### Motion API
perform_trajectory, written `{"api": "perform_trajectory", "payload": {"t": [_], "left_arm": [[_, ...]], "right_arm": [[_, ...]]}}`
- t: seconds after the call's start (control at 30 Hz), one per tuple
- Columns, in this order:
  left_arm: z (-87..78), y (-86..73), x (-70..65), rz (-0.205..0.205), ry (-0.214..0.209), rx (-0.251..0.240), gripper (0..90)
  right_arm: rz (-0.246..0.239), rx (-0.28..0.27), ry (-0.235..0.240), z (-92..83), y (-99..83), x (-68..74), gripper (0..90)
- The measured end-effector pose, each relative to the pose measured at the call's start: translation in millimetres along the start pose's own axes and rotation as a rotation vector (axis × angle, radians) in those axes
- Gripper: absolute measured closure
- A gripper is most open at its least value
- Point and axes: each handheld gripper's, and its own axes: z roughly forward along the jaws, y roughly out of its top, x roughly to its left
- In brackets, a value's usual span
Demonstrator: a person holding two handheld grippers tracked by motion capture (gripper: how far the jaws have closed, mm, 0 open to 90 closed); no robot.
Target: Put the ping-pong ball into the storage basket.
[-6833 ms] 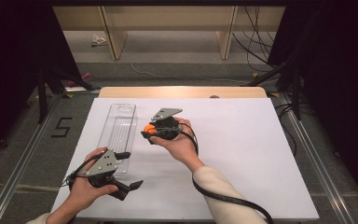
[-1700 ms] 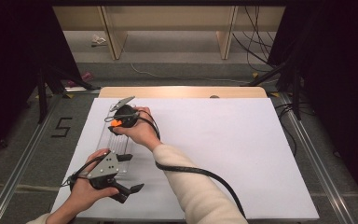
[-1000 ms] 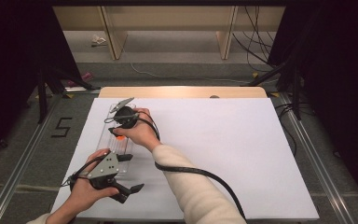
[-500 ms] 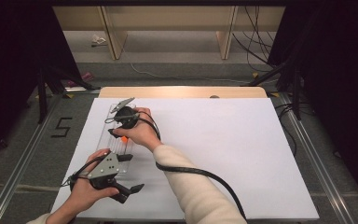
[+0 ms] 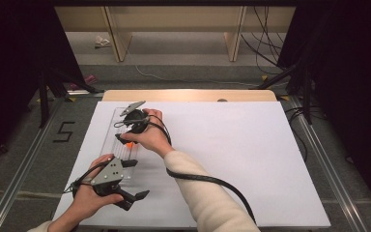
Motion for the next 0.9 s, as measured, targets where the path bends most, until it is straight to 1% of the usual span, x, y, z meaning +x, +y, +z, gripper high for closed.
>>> {"api": "perform_trajectory", "payload": {"t": [0.2,0.4,0.43,0.57,0.9], "left_arm": [[0.0,-0.1,0.2,0.0,0.001,0.001,0.4],[-0.1,-0.2,0.2,-0.001,0.002,0.002,0.4],[0.1,-0.2,0.2,-0.001,0.002,0.001,0.4],[0.0,-0.2,0.4,-0.002,0.003,0.002,0.3],[0.0,-0.3,0.5,-0.003,0.004,0.002,0.4]], "right_arm": [[0.011,-0.001,-0.007,-7.3,-4.7,-3.4,18.9],[0.017,-0.015,-0.018,-17.0,-9.0,-8.2,18.7],[0.025,-0.015,-0.021,-18.7,-9.7,-8.7,18.7],[0.031,-0.018,-0.027,-25.4,-13.3,-12.0,18.7],[0.034,-0.027,-0.048,-41.2,-21.2,-19.6,18.7]]}}
